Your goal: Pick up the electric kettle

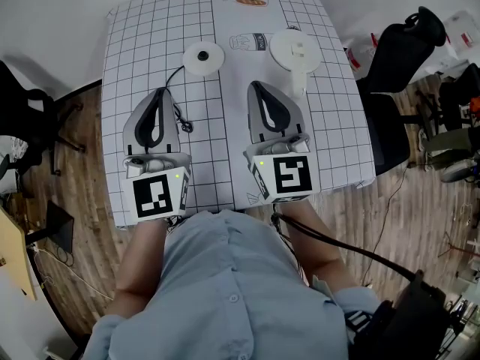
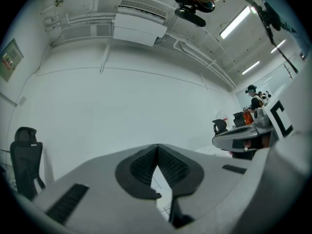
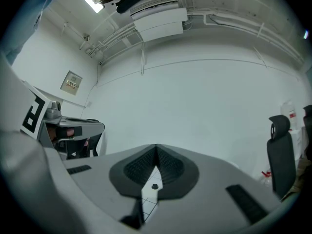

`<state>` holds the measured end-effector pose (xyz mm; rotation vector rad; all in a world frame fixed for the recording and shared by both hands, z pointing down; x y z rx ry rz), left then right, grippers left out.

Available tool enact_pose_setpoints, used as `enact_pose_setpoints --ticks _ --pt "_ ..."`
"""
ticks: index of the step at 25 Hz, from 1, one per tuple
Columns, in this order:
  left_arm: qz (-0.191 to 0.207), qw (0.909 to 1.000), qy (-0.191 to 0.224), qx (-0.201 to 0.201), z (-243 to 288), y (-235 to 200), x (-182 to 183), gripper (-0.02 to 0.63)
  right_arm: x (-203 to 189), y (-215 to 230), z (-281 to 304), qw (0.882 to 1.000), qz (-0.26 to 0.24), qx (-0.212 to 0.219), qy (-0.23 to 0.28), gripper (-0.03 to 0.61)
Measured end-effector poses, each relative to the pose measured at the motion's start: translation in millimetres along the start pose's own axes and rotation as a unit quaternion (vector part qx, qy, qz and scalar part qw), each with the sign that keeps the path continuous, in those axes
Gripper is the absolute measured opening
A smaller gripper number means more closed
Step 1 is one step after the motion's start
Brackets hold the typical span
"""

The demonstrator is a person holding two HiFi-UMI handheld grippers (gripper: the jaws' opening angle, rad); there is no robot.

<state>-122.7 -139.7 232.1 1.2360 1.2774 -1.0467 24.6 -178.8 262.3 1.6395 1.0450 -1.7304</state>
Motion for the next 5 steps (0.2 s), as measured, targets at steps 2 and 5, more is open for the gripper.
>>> enact_pose_setpoints --ticks 2,5 --pt "0.000 1.0000 0.000 0.000 0.3 0.0 -0.4 0.000 -1.2 0.0 0.3 1.000 0.001 -0.001 -0.001 0.000" --pt "0.001 1.0000 0.000 0.000 1.3 -0.8 -1.2 0.000 -2.6 0.0 1.7 1.000 0.002 -0.002 -0.002 0.000"
Point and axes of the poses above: the fingertips, and each gripper's own axes: z forward along the fingers, y to its right, x out of its top, the point moved 1 cm from there along -z, backward along the fingers, and after that the axes turned 8 degrees about -z, right-handed, at the moved point
